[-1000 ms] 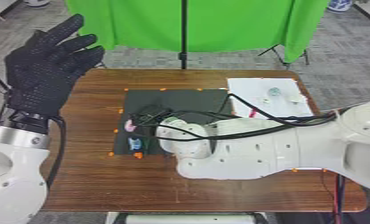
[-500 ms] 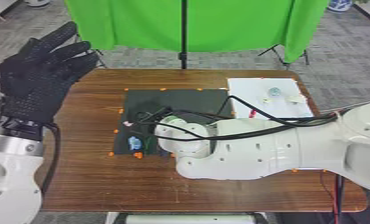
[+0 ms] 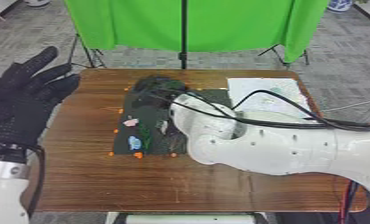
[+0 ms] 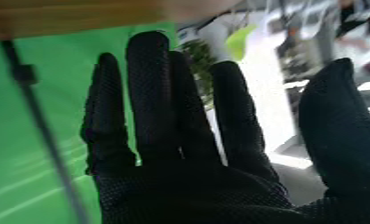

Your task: Arrange flowers

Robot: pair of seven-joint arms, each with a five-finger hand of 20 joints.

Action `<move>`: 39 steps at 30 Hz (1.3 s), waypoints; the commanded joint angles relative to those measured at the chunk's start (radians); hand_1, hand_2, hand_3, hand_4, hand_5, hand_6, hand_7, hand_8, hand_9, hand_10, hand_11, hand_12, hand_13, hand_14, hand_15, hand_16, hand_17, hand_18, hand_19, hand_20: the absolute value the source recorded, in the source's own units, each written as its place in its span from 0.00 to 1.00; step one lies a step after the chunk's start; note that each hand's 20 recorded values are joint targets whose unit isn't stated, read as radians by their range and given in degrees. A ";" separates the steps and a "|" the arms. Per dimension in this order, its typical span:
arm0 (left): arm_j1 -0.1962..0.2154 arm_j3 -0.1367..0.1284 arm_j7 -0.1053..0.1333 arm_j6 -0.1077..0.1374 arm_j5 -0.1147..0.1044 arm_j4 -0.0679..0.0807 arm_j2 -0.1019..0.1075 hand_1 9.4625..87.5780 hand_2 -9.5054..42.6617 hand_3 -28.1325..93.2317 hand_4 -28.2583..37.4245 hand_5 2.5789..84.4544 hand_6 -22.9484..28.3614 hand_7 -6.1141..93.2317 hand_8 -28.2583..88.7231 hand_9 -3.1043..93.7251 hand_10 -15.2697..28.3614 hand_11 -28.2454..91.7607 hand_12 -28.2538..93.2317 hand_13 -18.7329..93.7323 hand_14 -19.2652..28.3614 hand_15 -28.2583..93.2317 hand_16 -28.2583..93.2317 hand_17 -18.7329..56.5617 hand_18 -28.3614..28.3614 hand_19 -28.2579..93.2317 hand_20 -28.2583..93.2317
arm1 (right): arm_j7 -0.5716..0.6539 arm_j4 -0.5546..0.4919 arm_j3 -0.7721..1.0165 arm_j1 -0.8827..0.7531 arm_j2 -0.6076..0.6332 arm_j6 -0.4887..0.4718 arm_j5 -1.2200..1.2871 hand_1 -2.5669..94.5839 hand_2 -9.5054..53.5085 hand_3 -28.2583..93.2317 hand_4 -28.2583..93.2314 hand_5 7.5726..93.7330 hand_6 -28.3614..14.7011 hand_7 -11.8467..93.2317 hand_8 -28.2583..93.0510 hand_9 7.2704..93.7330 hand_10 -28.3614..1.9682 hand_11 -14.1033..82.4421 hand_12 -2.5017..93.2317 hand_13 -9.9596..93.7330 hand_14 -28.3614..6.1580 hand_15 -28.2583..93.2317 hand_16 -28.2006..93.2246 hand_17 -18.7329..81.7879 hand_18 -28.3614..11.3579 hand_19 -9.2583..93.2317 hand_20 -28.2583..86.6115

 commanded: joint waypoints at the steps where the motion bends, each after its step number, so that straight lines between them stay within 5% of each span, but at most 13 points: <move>1: 0.060 -0.022 0.016 0.034 -0.023 -0.010 -0.018 0.15 0.36 0.86 0.04 0.40 0.64 0.22 0.16 0.37 0.84 0.47 0.33 0.40 1.00 0.66 0.15 0.20 1.00 0.89 0.00 | 0.129 -0.052 0.225 -0.150 0.233 0.093 0.007 0.25 0.23 0.88 0.00 0.44 0.63 0.25 0.13 0.50 0.33 0.34 0.17 0.58 0.36 0.78 0.29 0.39 0.05 0.81 0.41; 15: 0.057 -0.011 -0.003 0.044 -0.015 -0.018 -0.050 0.15 0.36 0.86 0.03 0.39 0.64 0.22 0.16 0.37 0.85 0.47 0.33 0.40 1.00 0.66 0.15 0.20 1.00 0.88 0.00 | 0.467 -0.077 0.701 -0.570 0.340 0.188 -0.097 0.28 0.22 0.84 0.03 0.45 0.57 0.22 0.14 0.65 0.27 0.36 0.16 0.75 0.37 0.77 0.32 0.54 0.05 0.99 0.19; 26: 0.027 0.006 -0.040 0.047 -0.008 -0.018 -0.064 0.15 0.36 0.86 0.03 0.40 0.64 0.22 0.16 0.37 0.85 0.48 0.33 0.40 1.00 0.66 0.15 0.20 1.00 0.88 0.00 | 0.642 0.007 0.823 -0.680 0.345 0.072 -0.149 0.30 0.21 0.82 0.04 0.47 0.53 0.20 0.14 0.75 0.24 0.36 0.16 0.85 0.48 0.76 0.33 0.66 0.08 1.00 0.25; 34: 0.037 0.012 -0.020 0.049 -0.009 -0.020 -0.058 0.15 0.36 0.86 0.03 0.40 0.64 0.23 0.16 0.37 0.85 0.48 0.33 0.40 1.00 0.66 0.15 0.20 1.00 0.88 0.00 | 0.662 0.037 0.883 -0.736 0.388 0.081 -0.134 0.32 0.20 0.82 0.05 0.45 0.51 0.19 0.15 0.76 0.23 0.35 0.16 0.87 0.50 0.75 0.34 0.71 0.16 1.00 0.23; 39: 0.014 0.027 -0.031 0.040 -0.006 -0.011 -0.055 0.15 0.36 0.86 0.03 0.40 0.64 0.23 0.16 0.37 0.85 0.47 0.33 0.40 1.00 0.66 0.15 0.20 1.00 0.88 0.00 | 0.672 0.048 0.864 -0.732 0.416 0.072 -0.127 0.32 0.20 0.82 0.05 0.41 0.51 0.19 0.15 0.77 0.22 0.35 0.15 0.89 0.51 0.74 0.34 0.73 0.18 1.00 0.24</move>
